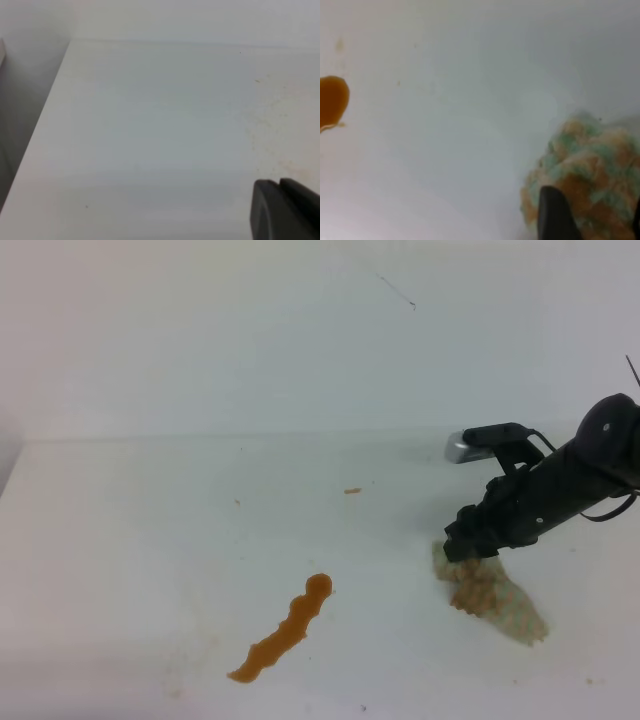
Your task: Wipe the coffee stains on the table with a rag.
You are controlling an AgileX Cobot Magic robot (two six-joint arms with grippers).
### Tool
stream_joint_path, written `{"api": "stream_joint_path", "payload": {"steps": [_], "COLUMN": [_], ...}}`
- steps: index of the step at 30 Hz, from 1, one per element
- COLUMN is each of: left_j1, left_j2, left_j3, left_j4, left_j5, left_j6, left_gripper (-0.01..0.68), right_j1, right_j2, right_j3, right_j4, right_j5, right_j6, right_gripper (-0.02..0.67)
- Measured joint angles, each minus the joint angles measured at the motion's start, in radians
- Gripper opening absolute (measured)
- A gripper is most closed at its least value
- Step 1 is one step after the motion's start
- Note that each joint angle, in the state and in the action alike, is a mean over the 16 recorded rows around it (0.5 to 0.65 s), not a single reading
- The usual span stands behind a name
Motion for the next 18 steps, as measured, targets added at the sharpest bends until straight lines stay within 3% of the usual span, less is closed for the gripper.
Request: {"api": "stream_joint_path", "payload": {"steps": [9,18], "left_j1": [0.0,0.0], "left_j2": [0.0,0.0], "left_j3": [0.0,0.002], "left_j4": [0.0,0.0], "left_j5": [0.0,0.0], "left_j6": [0.0,0.0], "left_gripper": [-0.002,-0.002], "right_j1": [0.0,0.001], "right_j2": [0.032,0.052], "right_j3": [-0.002,-0.005], "right_j4": [-0.004,0.015], "right_j5": [0.008,0.018], "right_j6": [-0.002,-0.006], "right_gripper": [0.318,0.173]}}
